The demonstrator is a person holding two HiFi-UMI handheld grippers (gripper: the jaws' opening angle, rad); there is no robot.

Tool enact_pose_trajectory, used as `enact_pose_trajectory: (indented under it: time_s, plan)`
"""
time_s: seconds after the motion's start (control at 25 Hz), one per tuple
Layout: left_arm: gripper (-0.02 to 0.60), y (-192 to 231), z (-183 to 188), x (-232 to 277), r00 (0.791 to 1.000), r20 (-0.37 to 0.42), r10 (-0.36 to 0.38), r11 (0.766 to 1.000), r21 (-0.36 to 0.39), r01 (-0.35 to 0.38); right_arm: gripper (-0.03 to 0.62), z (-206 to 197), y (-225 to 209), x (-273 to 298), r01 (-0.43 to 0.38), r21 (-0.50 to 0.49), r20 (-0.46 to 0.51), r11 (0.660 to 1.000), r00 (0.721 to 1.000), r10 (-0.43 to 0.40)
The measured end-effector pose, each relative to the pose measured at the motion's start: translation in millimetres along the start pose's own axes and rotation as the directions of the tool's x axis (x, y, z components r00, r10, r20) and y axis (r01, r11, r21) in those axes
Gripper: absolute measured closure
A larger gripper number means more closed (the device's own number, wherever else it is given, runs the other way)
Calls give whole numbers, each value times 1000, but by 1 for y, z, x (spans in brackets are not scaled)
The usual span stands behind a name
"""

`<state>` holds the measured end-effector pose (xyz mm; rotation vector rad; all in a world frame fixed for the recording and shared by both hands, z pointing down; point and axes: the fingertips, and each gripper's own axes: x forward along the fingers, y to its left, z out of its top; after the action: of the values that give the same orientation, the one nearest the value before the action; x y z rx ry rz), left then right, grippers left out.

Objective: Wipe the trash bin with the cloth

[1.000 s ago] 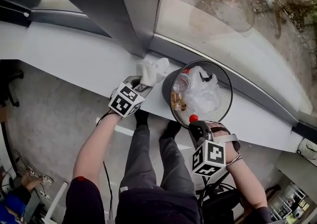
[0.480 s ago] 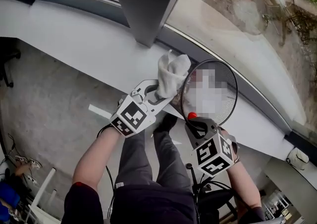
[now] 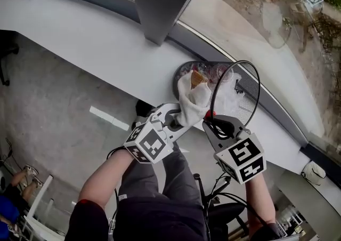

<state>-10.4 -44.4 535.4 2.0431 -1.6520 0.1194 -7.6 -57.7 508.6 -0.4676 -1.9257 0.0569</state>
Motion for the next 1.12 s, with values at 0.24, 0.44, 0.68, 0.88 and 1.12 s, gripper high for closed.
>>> enact_pose_trajectory:
  time_s: [0.24,0.44,0.68,0.88,1.12]
  plan:
    - [468,23,5,-3,998,5,58,998,-40,-58,510,-26,-21,-20,142,-373,-37,917,985,-168]
    - [468,23,4,-8,998,-37,48,998,49,-46,530,-72,-42,-4,69,-628,-225,775,937,-266]
    - [468,38,19,-3,996,17,92,996,5,-92,582,-63,-9,11,4,-438,-238,899,964,-120]
    - [468,10,20,-3,999,34,-1,1000,-9,2,583,-51,13,3,-12,-119,-222,993,975,-15]
    - [468,-29,8,14,997,-13,-70,997,38,71,564,-19,-9,-4,-26,216,-66,976,997,41]
